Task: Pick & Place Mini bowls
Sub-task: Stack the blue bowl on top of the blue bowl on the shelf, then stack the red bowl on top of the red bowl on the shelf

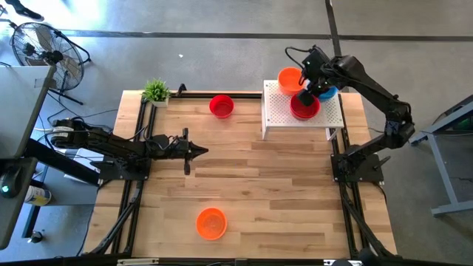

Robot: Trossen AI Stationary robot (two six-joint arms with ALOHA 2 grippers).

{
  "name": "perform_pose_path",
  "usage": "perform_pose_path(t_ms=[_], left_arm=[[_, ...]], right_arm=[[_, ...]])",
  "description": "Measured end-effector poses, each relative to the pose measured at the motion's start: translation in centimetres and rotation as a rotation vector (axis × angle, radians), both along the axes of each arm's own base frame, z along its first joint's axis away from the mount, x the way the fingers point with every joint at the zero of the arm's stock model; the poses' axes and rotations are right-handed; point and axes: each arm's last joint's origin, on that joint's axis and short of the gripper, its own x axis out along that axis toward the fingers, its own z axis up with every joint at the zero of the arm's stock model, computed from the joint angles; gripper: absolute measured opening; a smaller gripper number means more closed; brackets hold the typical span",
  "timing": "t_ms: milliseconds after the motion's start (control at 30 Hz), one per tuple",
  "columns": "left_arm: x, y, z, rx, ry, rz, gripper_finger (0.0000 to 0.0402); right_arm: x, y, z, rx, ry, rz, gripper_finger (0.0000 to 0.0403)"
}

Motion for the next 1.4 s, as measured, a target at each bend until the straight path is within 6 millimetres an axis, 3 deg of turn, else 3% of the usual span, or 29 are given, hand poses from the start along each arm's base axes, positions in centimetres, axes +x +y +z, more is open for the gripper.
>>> perform_pose_path(t_ms=[200,433,700,900,1067,1267,1400], left_arm=[[0.0,0.0,0.0,-0.02,-0.002,0.002,0.0004],[0.2,0.0,0.1,-0.029,0.009,0.01,0.0004],[2.6,2.0,2.3,0.027,0.162,0.266,0.0001],[3.3,6.7,4.4,0.042,0.308,0.297,0.0],[3.5,11.4,4.8,-0.098,0.369,0.302,0.0],[4.2,17.2,5.2,-0.318,0.429,0.522,0.0005],[4.4,20.6,6.0,-0.397,0.502,0.623,0.0031]], right_arm=[[-0.1,1.0,0.8,-0.029,-0.029,0.028,0.0008],[0.1,5.5,4.1,-0.146,-0.23,0.19,0.0002],[2.7,10.6,6.2,-0.264,-0.42,0.411,0.0002],[4.6,13.1,6.1,-0.291,-0.444,0.525,0.0002],[6.2,15.0,5.4,-0.312,-0.403,0.573,0.0001],[8.2,17.0,4.2,-0.329,-0.356,0.574,0.0001],[9.6,18.6,3.1,-0.334,-0.328,0.577,0.0001]])
